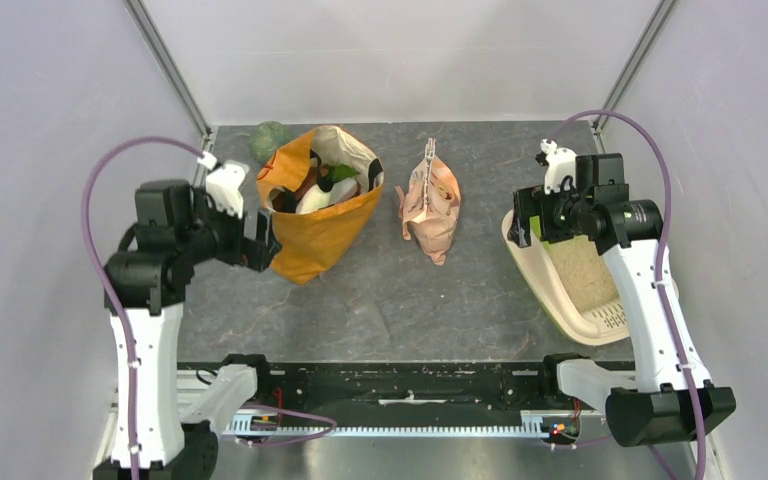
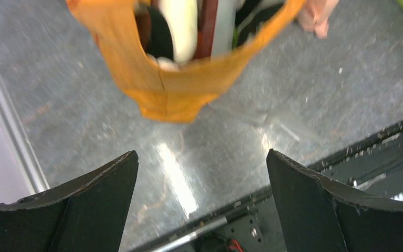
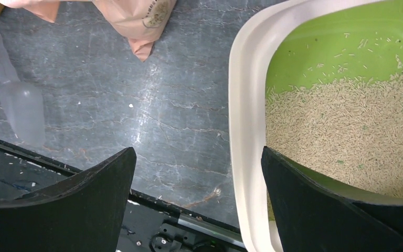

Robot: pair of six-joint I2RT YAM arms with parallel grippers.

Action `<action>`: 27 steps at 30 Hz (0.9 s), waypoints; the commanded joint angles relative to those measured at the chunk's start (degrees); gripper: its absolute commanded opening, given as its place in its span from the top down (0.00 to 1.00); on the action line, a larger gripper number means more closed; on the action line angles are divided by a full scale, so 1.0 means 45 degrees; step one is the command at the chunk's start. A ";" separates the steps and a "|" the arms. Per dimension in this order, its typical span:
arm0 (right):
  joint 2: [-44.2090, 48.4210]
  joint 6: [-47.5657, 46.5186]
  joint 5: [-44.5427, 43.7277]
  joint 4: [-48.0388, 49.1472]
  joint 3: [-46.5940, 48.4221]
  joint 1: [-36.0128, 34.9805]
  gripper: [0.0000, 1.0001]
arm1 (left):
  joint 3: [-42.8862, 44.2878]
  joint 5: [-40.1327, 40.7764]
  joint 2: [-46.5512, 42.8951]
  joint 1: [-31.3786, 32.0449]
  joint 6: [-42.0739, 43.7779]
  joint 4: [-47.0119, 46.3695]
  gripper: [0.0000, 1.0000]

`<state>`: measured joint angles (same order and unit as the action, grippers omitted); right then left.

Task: Fill the litter box with clean litter

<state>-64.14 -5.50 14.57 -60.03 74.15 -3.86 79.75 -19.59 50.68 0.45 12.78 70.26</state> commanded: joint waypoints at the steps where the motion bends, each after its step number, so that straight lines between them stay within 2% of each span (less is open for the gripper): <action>1: -0.0391 0.0322 0.0551 0.0307 0.0895 0.0035 0.03 | 0.3339 -0.0995 0.2016 -0.0021 0.0271 -0.0473 0.01; 5: -0.0748 0.0422 0.0562 0.0299 0.1245 0.0038 0.03 | 0.7131 -0.1564 0.4618 0.0591 -0.0120 -0.0393 0.01; 9: -0.1196 0.0556 0.0669 0.0322 0.1477 0.0143 0.03 | 1.1183 0.0959 0.7846 0.3585 0.0368 0.0536 0.01; 12: -0.1373 0.0577 0.0595 0.0350 0.1607 0.0235 0.03 | 1.3439 0.0419 1.0021 0.4610 0.0277 0.0504 0.01; 14: -0.1401 0.0605 0.0597 0.0353 0.1647 0.0299 0.03 | 1.4679 0.0828 1.1104 0.5762 0.0547 0.0299 0.01; 16: -0.1378 0.0597 0.0580 0.0375 0.1601 0.0387 0.03 | 1.4824 0.1345 1.1569 0.6997 0.0642 -0.0509 0.01; 20: -0.1246 0.0649 0.0399 0.0506 0.1344 0.0539 0.03 | 1.3779 0.2307 1.2114 0.8993 -0.0098 -0.2414 0.07; 25: -0.1216 0.0886 0.0377 0.0663 0.1322 0.0791 0.03 | 1.3114 0.4229 1.3468 1.0121 -0.1952 -0.3157 0.21; 27: -0.1235 0.0946 0.0433 0.0632 0.1440 0.0779 0.03 | 1.2712 0.5643 1.3891 1.0598 -0.2050 -0.3429 0.22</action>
<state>-70.57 -2.55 16.60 -59.18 78.91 -0.73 139.44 -6.42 109.65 46.22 9.45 60.34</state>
